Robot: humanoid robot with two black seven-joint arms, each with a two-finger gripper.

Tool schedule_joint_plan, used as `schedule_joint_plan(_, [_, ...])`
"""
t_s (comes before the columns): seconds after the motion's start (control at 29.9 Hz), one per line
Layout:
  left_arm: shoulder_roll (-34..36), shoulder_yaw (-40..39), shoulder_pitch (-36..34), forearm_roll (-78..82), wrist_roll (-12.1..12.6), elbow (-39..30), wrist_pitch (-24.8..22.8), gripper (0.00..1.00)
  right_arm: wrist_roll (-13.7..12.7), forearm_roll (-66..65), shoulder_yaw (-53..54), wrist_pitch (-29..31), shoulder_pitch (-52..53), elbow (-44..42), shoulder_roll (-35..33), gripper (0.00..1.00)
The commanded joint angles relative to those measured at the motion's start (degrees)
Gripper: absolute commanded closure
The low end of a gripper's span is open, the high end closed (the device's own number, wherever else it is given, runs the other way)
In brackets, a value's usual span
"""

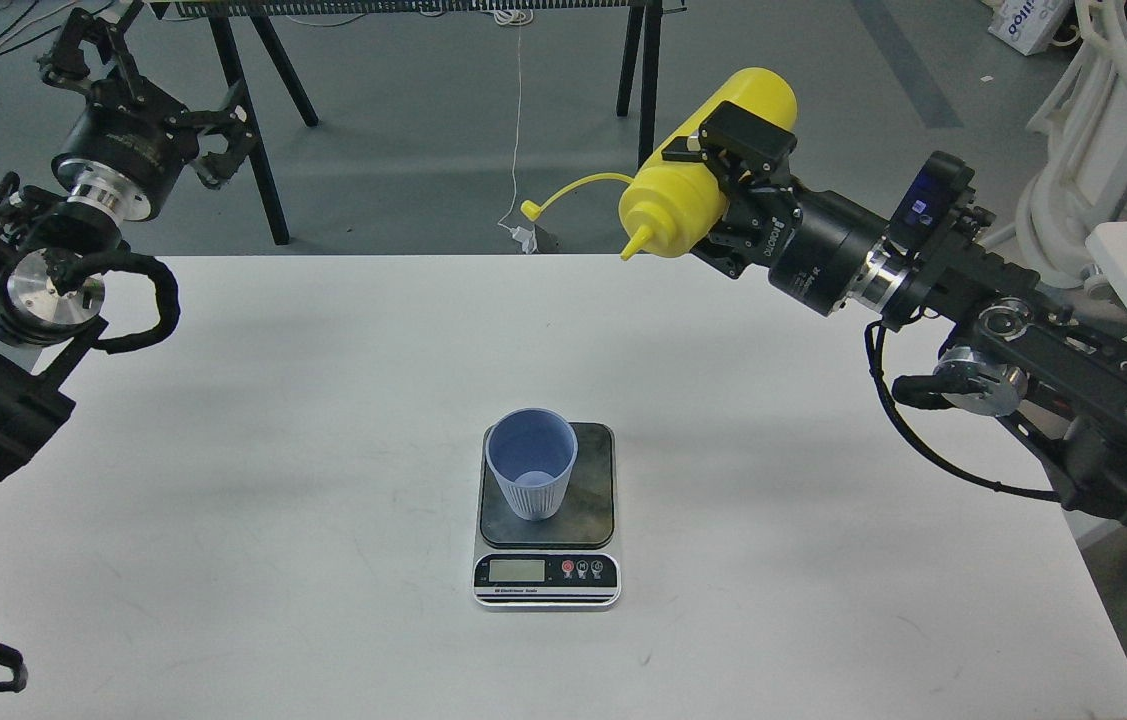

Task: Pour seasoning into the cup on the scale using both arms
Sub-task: 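Lift the yellow bottle and tip it nozzle-down above the cup, then lower the inverted bottle over the cup and squeeze seasoning in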

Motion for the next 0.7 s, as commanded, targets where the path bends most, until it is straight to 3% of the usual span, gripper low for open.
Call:
schedule_joint_plan(0.0, [0.0, -0.4, 0.1, -0.1, -0.2, -0.1, 0.0, 0.0, 1.2, -3.8, -8.5, -5.5, 6.7, 0.0, 0.3, 0.72])
schedule_joint_plan(0.33, [0.4, -3.0, 0.4, -0.1, -0.2, -0.3, 0.0, 0.0, 1.2, -22.5, -30.0, -13.4, 23.4, -0.1, 2.2, 0.72])
schedule_joint_plan(0.67, [0.2, -3.1, 0.4, -0.1, -0.5, -0.8, 0.1, 0.0, 1.2, -35.9, -37.7, -19.9, 23.5, -3.5, 8.9, 0.73])
